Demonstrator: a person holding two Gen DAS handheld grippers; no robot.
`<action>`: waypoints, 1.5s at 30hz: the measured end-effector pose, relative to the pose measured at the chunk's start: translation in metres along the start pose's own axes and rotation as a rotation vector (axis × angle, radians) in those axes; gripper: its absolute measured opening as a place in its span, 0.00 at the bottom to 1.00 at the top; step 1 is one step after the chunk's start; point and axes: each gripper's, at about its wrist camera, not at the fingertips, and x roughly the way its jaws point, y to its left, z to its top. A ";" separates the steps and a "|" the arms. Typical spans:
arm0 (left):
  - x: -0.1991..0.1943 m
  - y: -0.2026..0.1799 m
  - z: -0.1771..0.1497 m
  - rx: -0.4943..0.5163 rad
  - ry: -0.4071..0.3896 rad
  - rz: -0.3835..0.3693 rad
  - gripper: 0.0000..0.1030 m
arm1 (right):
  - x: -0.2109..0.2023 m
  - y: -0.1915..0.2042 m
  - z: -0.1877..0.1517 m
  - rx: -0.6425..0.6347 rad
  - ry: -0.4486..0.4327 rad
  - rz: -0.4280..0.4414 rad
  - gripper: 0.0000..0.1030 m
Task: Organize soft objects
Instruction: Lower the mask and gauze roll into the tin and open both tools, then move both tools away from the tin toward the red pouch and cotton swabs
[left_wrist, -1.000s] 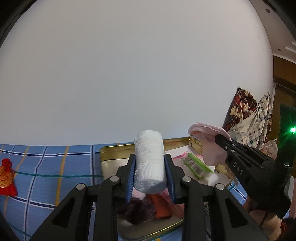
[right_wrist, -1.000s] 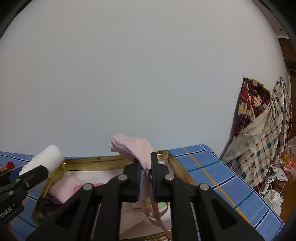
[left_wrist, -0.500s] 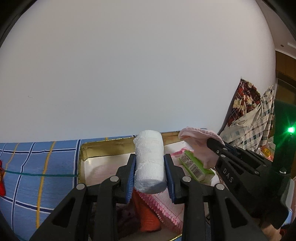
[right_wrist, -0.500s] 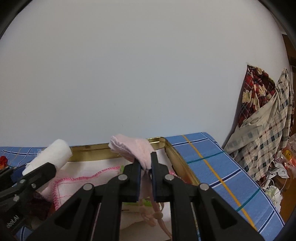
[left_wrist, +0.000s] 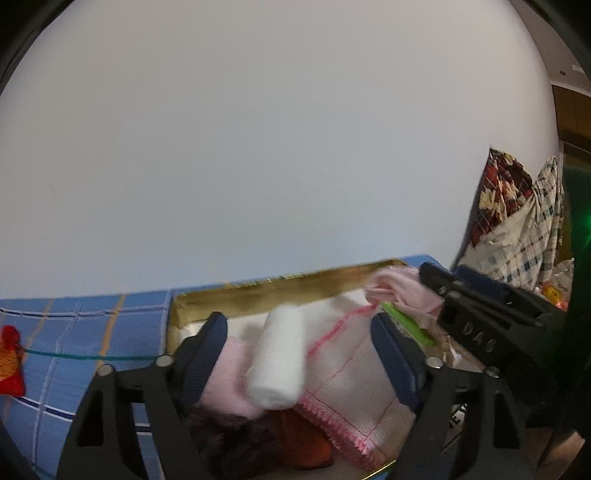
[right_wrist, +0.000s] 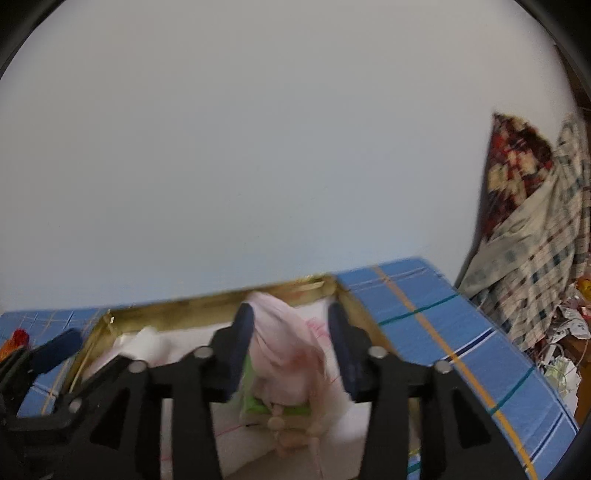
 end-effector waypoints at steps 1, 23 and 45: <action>-0.002 0.000 0.001 0.005 -0.007 0.004 0.80 | -0.007 -0.003 0.002 0.014 -0.041 -0.022 0.56; -0.051 0.054 -0.011 -0.079 -0.088 0.201 0.80 | -0.057 -0.020 0.003 0.105 -0.298 -0.192 0.89; -0.076 0.073 -0.034 -0.040 -0.045 0.222 0.80 | -0.085 -0.006 -0.017 0.157 -0.267 -0.243 0.89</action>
